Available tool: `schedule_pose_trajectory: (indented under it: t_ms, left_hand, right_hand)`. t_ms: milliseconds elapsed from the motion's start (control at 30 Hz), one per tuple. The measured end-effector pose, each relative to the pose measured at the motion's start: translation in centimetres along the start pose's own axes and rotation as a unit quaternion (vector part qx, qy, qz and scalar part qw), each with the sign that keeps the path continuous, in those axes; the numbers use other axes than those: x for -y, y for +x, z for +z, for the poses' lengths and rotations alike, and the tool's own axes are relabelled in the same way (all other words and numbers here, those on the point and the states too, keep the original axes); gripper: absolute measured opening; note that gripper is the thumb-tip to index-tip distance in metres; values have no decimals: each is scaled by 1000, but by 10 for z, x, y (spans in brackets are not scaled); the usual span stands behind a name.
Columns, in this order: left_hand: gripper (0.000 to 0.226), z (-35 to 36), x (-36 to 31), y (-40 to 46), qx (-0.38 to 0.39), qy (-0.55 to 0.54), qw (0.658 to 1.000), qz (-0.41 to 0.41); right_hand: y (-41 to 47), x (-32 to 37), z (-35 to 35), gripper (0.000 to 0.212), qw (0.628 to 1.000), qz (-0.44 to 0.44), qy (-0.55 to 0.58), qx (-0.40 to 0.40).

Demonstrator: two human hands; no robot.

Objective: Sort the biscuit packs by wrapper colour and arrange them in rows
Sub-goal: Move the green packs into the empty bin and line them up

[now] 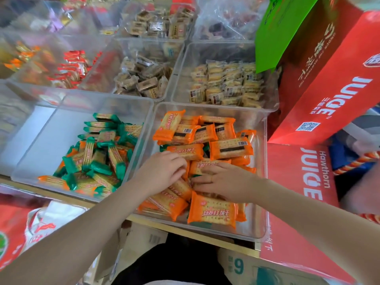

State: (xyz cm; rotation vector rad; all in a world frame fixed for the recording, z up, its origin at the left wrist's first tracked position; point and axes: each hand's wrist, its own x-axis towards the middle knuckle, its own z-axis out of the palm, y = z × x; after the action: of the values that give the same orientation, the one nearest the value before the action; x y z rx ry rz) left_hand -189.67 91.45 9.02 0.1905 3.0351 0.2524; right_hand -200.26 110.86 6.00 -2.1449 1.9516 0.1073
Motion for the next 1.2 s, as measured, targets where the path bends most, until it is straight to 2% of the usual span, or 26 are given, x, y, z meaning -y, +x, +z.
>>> schedule_pose_trajectory:
  t_ms: [67,133,200,267,333,400,500,600,667,733,867,933,1033,1133,1200]
  left_hand:
    - [16,-2,-3,-4,-26,-29,999,16]
    - [26,-5,-10,-7,-22,-53,998,40]
    - [32,-6,-17,-8,-18,-67,996,60]
    - [28,-2,-23,-8,-23,-78,994,74]
    - [19,2,-28,-5,-21,-83,993,82]
    - [26,3,-36,4,10,-80,995,65]
    - [45,3,-48,20,62,-77,995,-34]
    - [45,13,-57,29,74,-86,989,-97]
    - [53,23,-67,34,135,-56,982,-122]
    - [65,32,-77,38,176,-14,975,-136]
    - [73,40,-85,46,165,-18,968,-191]
    - [72,37,-83,46,155,-90,960,-215]
    - [57,20,-73,41,99,-259,935,-223]
    - [45,-1,-55,25,12,-372,905,-206]
    - [38,-17,-39,8,-35,-442,864,-240]
  right_hand:
    - [1,-4,-1,63,999,-7,-32,0]
    - [2,-5,-9,57,998,15,-58,-1]
    - [-2,-15,-13,51,996,65,-50,-22]
    - [-13,-24,-24,44,994,104,-6,-14]
    - [-26,-30,-30,33,987,114,48,-102]
    - [-41,-36,-34,29,965,181,99,-162]
    - [-56,-40,-37,33,913,325,175,-175]
    - [-60,-37,-36,27,858,392,222,-246]
    - [-60,-34,-33,18,811,429,267,-297]
    - [-59,-31,-33,14,773,449,320,-314]
    - [-51,-28,-31,15,765,450,342,-309]
    - [-46,-28,-33,16,766,448,339,-313]
    - [-36,-32,-42,12,754,444,338,-346]
    - [-15,-35,-51,13,697,448,400,-392]
    - [6,-31,-58,9,665,430,445,-417]
